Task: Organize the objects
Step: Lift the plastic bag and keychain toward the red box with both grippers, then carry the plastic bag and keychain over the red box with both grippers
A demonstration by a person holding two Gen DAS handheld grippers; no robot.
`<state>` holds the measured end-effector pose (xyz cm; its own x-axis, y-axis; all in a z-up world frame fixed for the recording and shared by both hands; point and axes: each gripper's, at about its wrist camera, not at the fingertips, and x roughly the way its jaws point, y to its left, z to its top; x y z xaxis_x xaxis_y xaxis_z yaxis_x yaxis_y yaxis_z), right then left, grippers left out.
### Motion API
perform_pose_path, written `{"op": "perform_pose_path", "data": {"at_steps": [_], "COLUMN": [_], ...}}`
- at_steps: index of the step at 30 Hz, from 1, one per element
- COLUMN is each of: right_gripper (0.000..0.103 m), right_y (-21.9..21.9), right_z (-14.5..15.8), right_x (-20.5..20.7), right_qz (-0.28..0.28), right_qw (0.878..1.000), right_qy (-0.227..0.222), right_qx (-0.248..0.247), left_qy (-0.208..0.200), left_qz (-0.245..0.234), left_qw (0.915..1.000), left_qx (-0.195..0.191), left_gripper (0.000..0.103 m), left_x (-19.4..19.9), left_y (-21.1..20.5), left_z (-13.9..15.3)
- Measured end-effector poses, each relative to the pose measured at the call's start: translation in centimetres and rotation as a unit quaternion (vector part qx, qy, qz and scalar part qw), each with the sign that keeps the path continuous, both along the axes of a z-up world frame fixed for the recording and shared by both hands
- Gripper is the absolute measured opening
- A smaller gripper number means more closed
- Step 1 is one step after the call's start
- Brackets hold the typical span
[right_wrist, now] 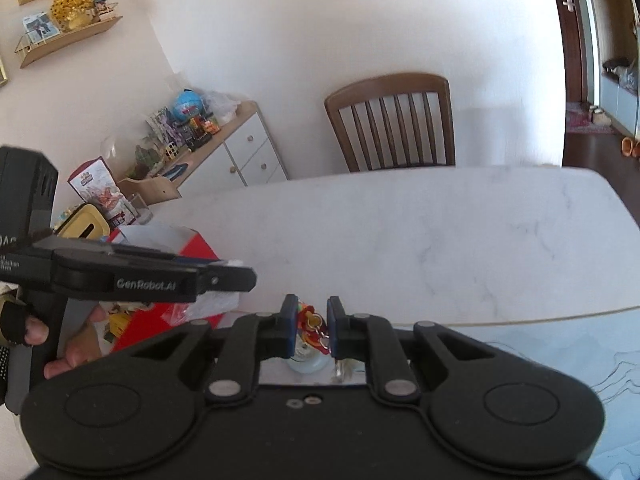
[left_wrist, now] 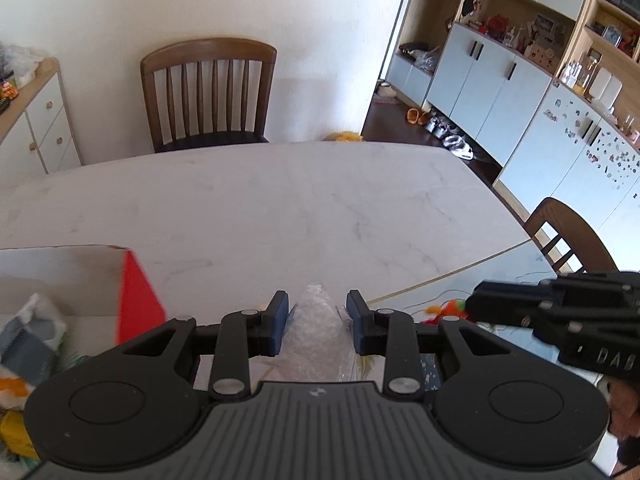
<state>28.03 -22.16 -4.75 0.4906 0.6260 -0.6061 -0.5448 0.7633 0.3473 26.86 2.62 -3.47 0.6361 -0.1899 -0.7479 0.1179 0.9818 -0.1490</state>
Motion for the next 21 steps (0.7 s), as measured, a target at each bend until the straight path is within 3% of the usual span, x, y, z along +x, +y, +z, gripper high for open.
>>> {"op": "perform_pose_path", "data": {"at_steps": [9,21], "right_gripper": [0.013,0.013], "right_y": [2.3,12.8], "right_z": [3.9,5.5], "right_x": [-2.4,-6.4], "right_qz": [0.006,0.068], "right_qw": [1.000,0.997], "right_qy": [-0.025,-0.034], "right_qx": [0.008,0.011], "left_qy": [-0.015,-0.012], "left_qz": [0.008,0.050], "left_qw": [0.9998,0.9983], "left_qx": [0.004,0.029], "left_gripper": [0.031,0.031], "left_x": [-4.4,-9.3], "left_y": [4.7,14.6], "left_z": [2.7,4.6]}}
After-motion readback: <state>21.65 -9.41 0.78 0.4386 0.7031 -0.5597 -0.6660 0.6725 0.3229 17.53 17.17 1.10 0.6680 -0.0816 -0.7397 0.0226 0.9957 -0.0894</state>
